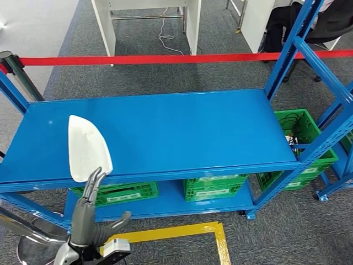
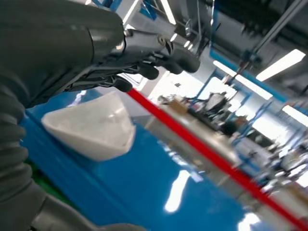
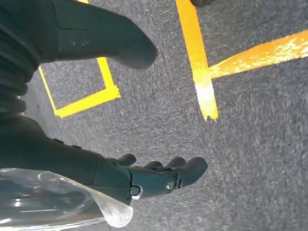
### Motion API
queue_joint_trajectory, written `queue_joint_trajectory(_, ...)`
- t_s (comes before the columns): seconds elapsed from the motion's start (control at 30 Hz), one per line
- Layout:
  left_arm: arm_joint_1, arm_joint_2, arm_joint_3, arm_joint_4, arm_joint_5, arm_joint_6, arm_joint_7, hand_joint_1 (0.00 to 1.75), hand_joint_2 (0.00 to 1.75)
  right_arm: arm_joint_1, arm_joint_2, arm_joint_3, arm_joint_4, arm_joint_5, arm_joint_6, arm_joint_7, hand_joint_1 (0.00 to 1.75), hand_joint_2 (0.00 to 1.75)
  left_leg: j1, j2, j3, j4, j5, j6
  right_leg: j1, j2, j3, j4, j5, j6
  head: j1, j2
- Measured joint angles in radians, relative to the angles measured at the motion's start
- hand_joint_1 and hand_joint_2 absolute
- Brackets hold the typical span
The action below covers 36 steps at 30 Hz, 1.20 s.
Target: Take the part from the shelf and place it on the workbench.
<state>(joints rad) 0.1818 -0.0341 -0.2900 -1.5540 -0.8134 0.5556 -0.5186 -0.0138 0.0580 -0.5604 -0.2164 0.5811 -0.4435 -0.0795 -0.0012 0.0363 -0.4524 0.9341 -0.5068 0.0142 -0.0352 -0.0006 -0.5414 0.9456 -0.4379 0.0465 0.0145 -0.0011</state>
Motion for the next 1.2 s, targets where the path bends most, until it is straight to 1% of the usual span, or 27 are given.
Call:
queue_joint_trajectory(0.13,-0.061,0.018,0.000,0.083,-0.027,-0.012,0.057,0.00,1.75,-0.002,0.000,0.000,0.000,0.026,0.018,0.001,0.00,1.75,0.000,0.000,0.000,0.000,0.000,0.000,0.000,0.000,0.000,0.000,0.001,0.000,0.000,0.000)
queue_joint_trajectory(0.23,-0.094,0.022,0.005,0.123,-0.028,-0.011,0.076,0.00,1.75,-0.003,0.000,0.000,0.000,0.034,0.021,0.001,0.00,1.75,0.000,0.000,0.000,0.000,0.000,0.000,0.000,0.000,0.000,0.000,0.001,0.000,0.000,0.000)
queue_joint_trajectory(0.4,-0.119,0.027,0.007,0.157,-0.029,-0.011,0.085,0.00,1.75,-0.003,0.000,0.000,0.001,0.036,0.024,0.001,0.00,1.75,0.000,0.000,0.000,0.000,0.000,0.000,0.000,0.000,0.000,0.000,0.001,0.000,0.000,0.000)
queue_joint_trajectory(0.47,-0.124,0.026,0.010,0.165,-0.035,-0.005,0.104,0.00,1.75,-0.003,0.000,0.000,0.001,0.039,0.026,0.001,0.00,1.75,0.000,0.000,-0.001,0.000,0.000,0.000,0.000,0.000,-0.001,0.000,0.001,0.000,0.000,0.000)
queue_joint_trajectory(0.63,-0.165,0.006,0.050,0.188,-0.075,0.029,0.195,0.00,1.75,-0.003,0.000,0.000,0.001,0.057,0.030,0.006,0.00,1.75,0.000,0.000,-0.001,0.001,0.000,0.000,0.000,0.000,-0.001,0.000,0.001,0.000,0.000,0.000)
queue_joint_trajectory(0.73,-0.189,-0.012,0.076,0.201,-0.079,0.056,0.221,0.00,1.75,-0.003,0.000,0.000,0.001,0.066,0.031,0.010,0.00,1.75,0.000,0.000,-0.001,0.001,0.000,0.000,0.000,0.000,-0.001,0.000,0.001,0.000,0.000,0.000)
queue_joint_trajectory(0.9,-0.210,-0.035,0.107,0.215,-0.081,0.076,0.232,0.00,1.75,-0.003,0.000,0.000,0.002,0.069,0.031,0.012,0.00,1.75,0.000,0.000,-0.001,0.002,0.000,0.000,0.000,0.000,-0.001,0.000,0.001,0.000,0.000,0.000)
queue_joint_trajectory(1.2,-0.217,-0.051,0.125,0.224,-0.081,0.076,0.232,0.00,1.75,-0.004,0.000,0.000,0.005,0.069,0.031,0.012,0.00,1.75,0.000,0.000,-0.002,0.002,0.000,0.000,0.000,0.000,-0.001,0.000,0.001,0.000,0.000,0.000)
